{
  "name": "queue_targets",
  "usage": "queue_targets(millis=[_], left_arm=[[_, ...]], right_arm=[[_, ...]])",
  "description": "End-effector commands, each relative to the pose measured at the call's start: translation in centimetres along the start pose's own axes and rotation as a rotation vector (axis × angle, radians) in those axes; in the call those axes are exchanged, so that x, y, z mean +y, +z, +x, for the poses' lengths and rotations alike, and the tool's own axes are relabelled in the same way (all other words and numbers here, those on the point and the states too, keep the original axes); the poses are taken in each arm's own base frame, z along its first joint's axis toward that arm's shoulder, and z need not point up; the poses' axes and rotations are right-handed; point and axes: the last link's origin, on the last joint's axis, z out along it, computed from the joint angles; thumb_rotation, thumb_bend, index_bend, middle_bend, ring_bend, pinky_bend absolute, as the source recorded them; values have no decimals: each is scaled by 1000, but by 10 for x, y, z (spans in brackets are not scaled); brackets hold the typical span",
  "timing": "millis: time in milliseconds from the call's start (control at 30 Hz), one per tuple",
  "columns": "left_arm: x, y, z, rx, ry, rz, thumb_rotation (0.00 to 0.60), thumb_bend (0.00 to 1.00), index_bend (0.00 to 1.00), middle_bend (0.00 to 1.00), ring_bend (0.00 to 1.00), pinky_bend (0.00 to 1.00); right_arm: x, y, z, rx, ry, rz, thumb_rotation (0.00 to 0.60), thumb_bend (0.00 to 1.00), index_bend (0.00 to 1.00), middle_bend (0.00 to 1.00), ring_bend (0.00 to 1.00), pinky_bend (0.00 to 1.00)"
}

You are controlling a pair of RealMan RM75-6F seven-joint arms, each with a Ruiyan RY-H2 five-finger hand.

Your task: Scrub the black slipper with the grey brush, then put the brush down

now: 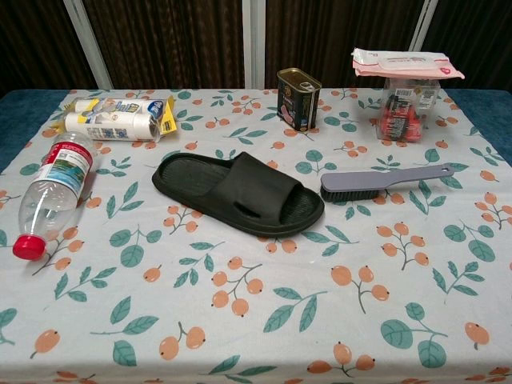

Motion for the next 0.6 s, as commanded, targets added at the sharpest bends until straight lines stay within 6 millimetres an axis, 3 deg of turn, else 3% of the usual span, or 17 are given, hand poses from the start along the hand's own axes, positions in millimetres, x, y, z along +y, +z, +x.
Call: queue_targets(millis=[33,333,433,600], left_arm=[[2,2,1,5,1,-5,600,159,148,175,102,149],[4,1,4,7,12,-8,600,159,148,175,102,149],[3,-1,4,11,14,-10,600,159,148,175,102,149],[3,-1,3,2,17,-15,600,159,148,175,101,149]], right_arm=[[0,0,0,1,1,-1,600,121,0,141,0,105],[0,0,0,-8,-3,12,600,122,0,141,0,105],[-5,9,-2,-28,-15,43,600,122,0,142,0,105],[-23,41,-14,-116,-59,115,600,118,0,150,13,105]])
